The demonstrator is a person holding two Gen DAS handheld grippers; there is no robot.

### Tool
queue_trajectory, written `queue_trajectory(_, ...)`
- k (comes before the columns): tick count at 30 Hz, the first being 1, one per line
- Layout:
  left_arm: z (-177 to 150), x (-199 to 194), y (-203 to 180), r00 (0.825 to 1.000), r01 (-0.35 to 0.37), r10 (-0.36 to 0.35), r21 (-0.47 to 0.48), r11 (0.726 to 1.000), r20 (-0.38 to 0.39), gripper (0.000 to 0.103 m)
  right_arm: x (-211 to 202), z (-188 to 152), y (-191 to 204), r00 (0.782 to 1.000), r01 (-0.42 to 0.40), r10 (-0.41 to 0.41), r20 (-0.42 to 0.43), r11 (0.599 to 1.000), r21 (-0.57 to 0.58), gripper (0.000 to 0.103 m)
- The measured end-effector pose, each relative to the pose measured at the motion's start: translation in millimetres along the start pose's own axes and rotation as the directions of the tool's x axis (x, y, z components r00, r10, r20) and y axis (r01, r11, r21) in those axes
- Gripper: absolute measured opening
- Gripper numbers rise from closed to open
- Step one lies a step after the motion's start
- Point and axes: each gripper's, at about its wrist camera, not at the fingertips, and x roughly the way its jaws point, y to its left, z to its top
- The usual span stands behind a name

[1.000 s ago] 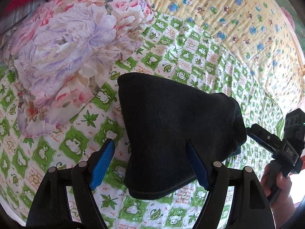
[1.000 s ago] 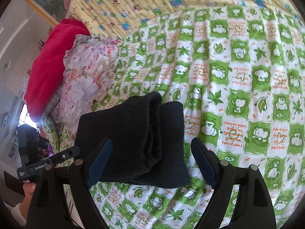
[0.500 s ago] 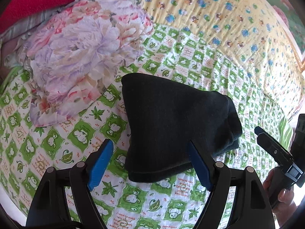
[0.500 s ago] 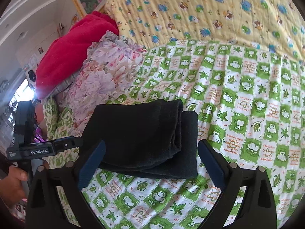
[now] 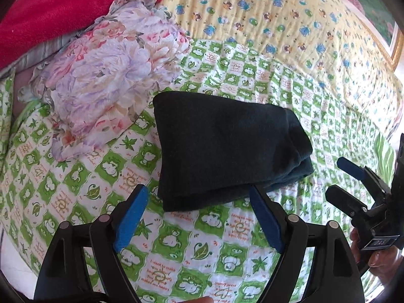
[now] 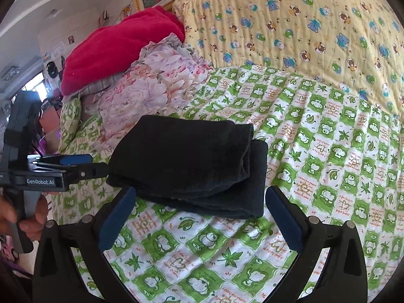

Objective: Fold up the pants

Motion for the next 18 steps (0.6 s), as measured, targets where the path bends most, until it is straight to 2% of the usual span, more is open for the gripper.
queue_trajectory(7, -17.6, 1.6, -10.3, 1.000, -0.027, 0.027, 0.071, 0.997, -0.006, 0.084, 0.6, -12.1, 1.1, 1.000, 0.025, -0.025, -0.014, 1.000, 0.000, 0.102)
queue_trajectory(18, -24.4, 0.2, -11.6, 0.999, -0.044, 0.042, 0.087, 0.995, 0.016, 0.085, 1.3, -9.1, 4.8, 1.000, 0.024, -0.024, 0.004, 0.999, 0.038, 0.102)
